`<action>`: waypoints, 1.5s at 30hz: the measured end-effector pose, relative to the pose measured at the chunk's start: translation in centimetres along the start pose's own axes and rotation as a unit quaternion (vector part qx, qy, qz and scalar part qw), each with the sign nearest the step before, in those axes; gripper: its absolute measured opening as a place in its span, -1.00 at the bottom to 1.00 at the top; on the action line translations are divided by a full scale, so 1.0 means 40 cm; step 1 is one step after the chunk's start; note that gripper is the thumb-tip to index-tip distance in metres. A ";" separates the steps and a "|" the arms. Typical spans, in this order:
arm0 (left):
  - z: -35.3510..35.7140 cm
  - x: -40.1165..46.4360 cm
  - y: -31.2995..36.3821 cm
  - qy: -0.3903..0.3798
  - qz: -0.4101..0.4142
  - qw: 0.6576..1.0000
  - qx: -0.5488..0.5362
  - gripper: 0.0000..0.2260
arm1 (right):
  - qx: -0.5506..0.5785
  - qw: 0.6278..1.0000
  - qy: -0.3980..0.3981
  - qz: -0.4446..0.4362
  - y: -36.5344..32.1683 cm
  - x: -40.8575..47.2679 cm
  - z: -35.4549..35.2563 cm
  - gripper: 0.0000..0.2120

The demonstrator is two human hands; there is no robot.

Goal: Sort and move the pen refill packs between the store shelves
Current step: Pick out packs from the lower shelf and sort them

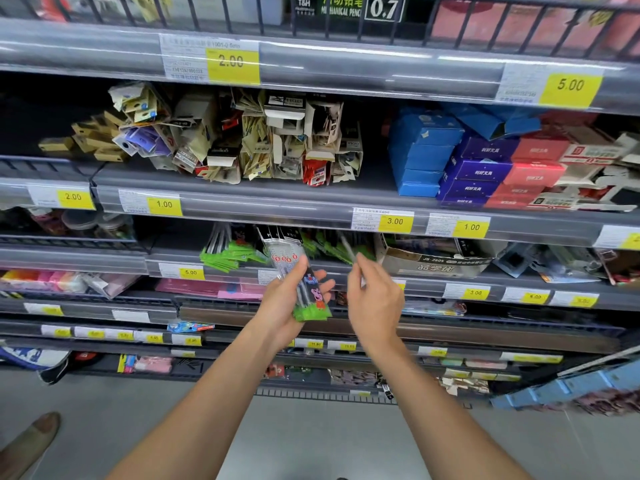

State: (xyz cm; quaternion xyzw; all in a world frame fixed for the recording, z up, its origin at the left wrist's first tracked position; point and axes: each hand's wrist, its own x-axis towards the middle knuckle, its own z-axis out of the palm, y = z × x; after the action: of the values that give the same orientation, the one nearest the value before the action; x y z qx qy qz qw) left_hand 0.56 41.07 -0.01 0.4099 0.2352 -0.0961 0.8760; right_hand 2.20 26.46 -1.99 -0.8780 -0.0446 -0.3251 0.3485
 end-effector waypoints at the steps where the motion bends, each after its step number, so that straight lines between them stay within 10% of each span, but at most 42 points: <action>1: 0.008 0.001 -0.001 -0.001 0.003 1.000 -0.002 -0.39 | 0.018 0.999 0.003 -0.030 -0.022 -0.032 -0.010 -0.84; 6: 0.028 -0.005 -0.002 -0.006 -0.034 0.999 -0.009 -0.27 | 0.003 0.993 -0.110 -0.048 -0.086 -0.138 -0.047 -0.75; 10: 0.004 -0.006 -0.008 0.013 -0.023 1.000 -0.006 -0.69 | 0.080 0.987 -0.139 -0.004 -0.052 -0.072 -0.052 -0.64; 18: -0.025 -0.013 -0.005 0.031 -0.013 0.999 -0.021 -0.76 | -0.159 0.942 -0.294 0.020 0.058 0.103 0.094 -0.58; 30: -0.025 -0.020 0.018 0.007 -0.021 0.999 -0.023 -0.54 | 0.069 0.990 0.049 -0.112 -0.020 -0.026 0.033 -0.81; 38: -0.024 -0.011 0.034 -0.005 -0.045 0.992 -0.120 -0.41 | 0.143 0.965 -0.097 -0.200 -0.064 -0.160 -0.024 -0.79; 45: -0.046 -0.036 0.012 -0.045 -0.068 0.996 -0.038 -0.92 | 0.177 0.948 -0.149 -0.220 -0.027 -0.116 -0.008 -0.79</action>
State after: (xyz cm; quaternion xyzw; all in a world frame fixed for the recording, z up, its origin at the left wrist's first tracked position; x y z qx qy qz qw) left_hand -1.14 42.77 0.01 0.3543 0.2259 -0.1645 0.8924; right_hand -1.95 27.77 -3.98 -0.8091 -0.3447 -0.2462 0.4073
